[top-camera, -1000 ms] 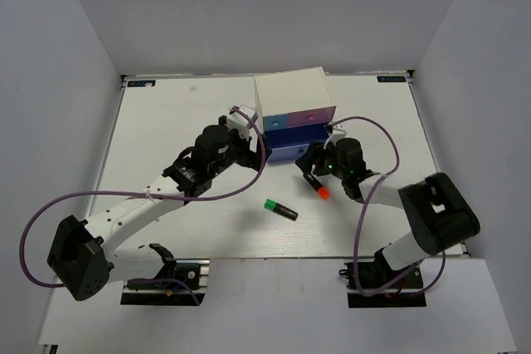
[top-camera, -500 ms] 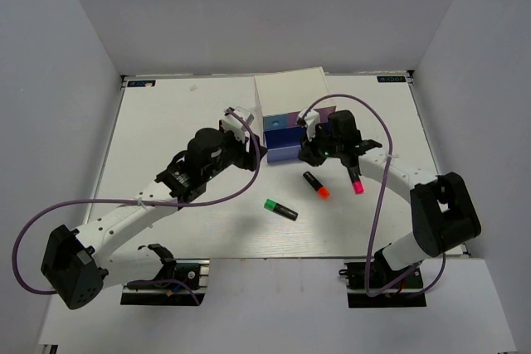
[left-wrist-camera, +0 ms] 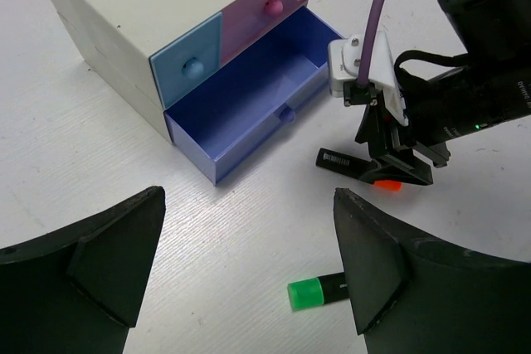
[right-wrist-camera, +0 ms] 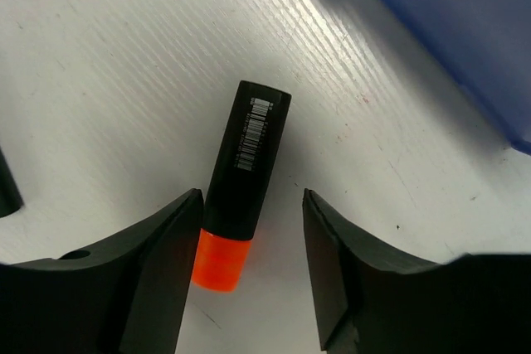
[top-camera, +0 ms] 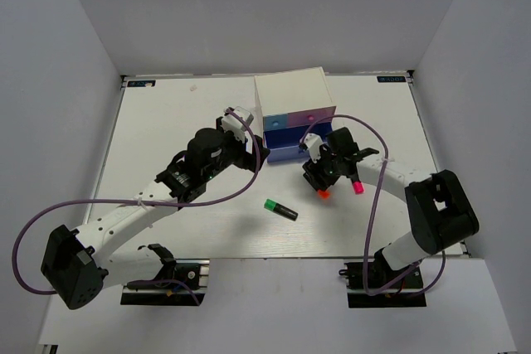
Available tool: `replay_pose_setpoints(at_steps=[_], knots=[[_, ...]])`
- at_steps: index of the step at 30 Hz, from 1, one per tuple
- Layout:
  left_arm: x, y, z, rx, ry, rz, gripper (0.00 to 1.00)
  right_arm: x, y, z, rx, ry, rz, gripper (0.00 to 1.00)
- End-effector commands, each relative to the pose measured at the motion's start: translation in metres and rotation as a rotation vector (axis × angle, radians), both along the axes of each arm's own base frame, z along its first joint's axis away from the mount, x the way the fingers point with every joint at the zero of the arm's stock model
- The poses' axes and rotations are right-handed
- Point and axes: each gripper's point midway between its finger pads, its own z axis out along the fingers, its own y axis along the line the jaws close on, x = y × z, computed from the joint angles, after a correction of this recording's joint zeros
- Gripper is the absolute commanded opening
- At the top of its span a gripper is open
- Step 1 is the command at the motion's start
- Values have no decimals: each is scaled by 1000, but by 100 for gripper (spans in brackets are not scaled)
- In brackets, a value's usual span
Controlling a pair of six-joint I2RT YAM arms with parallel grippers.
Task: Sort the stationery into containers
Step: Grab a piece of stationery with the right arm, then place the stationery into the container
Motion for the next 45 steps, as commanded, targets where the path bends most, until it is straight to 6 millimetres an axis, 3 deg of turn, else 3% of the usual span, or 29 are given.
replay_pose_setpoints(at_steps=[1, 11, 15, 16, 18, 19, 22, 24, 25, 28, 33, 35, 40, 42, 43, 45], knots=[[-3, 2, 11, -25, -25, 0, 92, 1, -5, -8, -48, -2, 1, 58], [-4, 1, 11, -26, -24, -9, 92, -11, -6, -27, -89, 56, 42, 58], [-4, 1, 11, -20, -30, -11, 92, -21, -3, -29, -82, 87, 93, 49], [-6, 1, 15, -28, -35, -23, 92, -27, -4, -30, -84, 99, 124, 42], [-8, -1, 15, -15, -46, -49, 91, -29, 1, -20, -63, 80, 172, 31], [-9, -3, 17, -17, -57, -64, 90, -37, -2, -18, -68, 103, 190, 20], [-37, -20, 25, -33, -128, -270, 76, -38, 5, 17, -32, 31, 309, 7], [-48, -25, 34, -59, -161, -339, 70, -34, 12, 52, 8, -64, 382, 3], [-56, -29, 28, -53, -154, -393, 70, -35, 14, 66, 23, -104, 411, 3], [-66, -33, 34, -60, -189, -464, 66, -25, 19, 104, 22, -242, 498, 3], [-88, -45, 22, -46, -176, -632, 66, 5, 20, 131, -90, -489, 663, 6], [-88, -50, 13, -33, -149, -659, 65, 22, 22, 143, -113, -573, 663, 6], [-93, -55, 5, -18, -115, -716, 64, 61, 35, 157, -214, -748, 750, 5], [-94, -55, 5, -16, -122, -728, 64, 75, 39, 152, -232, -755, 744, 5], [-93, -56, 2, -13, -114, -729, 64, 85, 42, 163, -235, -796, 725, 6], [-94, -56, 0, -9, -105, -729, 64, 97, 45, 154, -257, -786, 720, 6]])
